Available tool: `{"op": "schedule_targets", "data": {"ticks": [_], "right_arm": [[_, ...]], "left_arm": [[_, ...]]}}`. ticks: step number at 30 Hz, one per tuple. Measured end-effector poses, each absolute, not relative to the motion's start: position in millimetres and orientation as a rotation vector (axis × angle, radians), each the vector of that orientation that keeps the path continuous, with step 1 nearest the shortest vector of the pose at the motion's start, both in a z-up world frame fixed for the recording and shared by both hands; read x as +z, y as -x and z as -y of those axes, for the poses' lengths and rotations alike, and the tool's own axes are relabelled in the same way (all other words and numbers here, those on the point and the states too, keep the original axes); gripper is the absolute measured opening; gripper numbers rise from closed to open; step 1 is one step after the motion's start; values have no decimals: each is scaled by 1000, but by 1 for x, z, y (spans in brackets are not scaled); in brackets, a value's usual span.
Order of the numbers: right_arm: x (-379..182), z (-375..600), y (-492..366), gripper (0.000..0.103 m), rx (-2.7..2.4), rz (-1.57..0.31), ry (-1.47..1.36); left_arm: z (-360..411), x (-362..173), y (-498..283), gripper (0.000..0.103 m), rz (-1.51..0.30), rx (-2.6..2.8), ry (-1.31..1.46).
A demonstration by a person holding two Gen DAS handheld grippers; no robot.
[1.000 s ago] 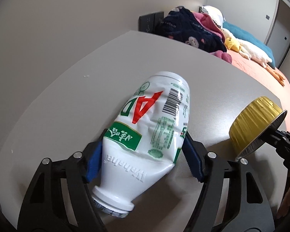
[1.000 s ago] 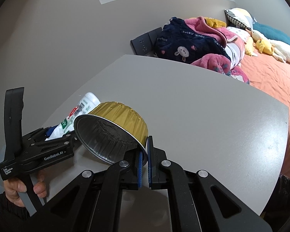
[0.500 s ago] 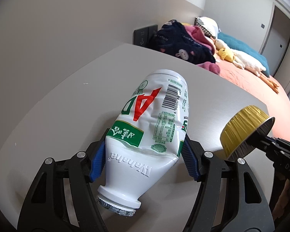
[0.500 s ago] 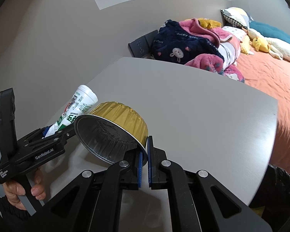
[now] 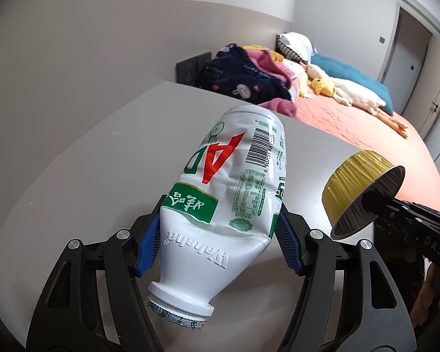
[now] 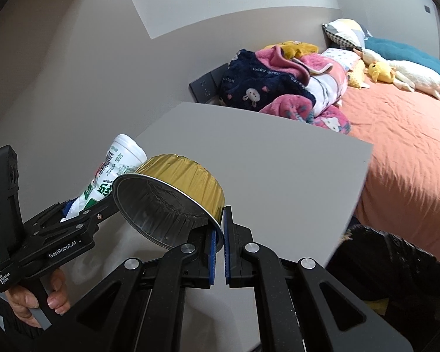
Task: Collect trash
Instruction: 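Carry the white bottle and gold foil cup over the bin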
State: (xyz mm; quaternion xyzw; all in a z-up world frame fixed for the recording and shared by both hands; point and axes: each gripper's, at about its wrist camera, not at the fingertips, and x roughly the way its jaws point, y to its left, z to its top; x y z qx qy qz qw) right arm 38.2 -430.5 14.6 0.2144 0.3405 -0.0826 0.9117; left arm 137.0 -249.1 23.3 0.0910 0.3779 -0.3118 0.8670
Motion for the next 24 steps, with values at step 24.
{"op": "schedule_targets", "data": {"ticks": [24], "right_arm": [[40, 434, 88, 5, -271, -647, -444]], "left_arm": [[268, 51, -33, 66, -742, -785, -197]]}}
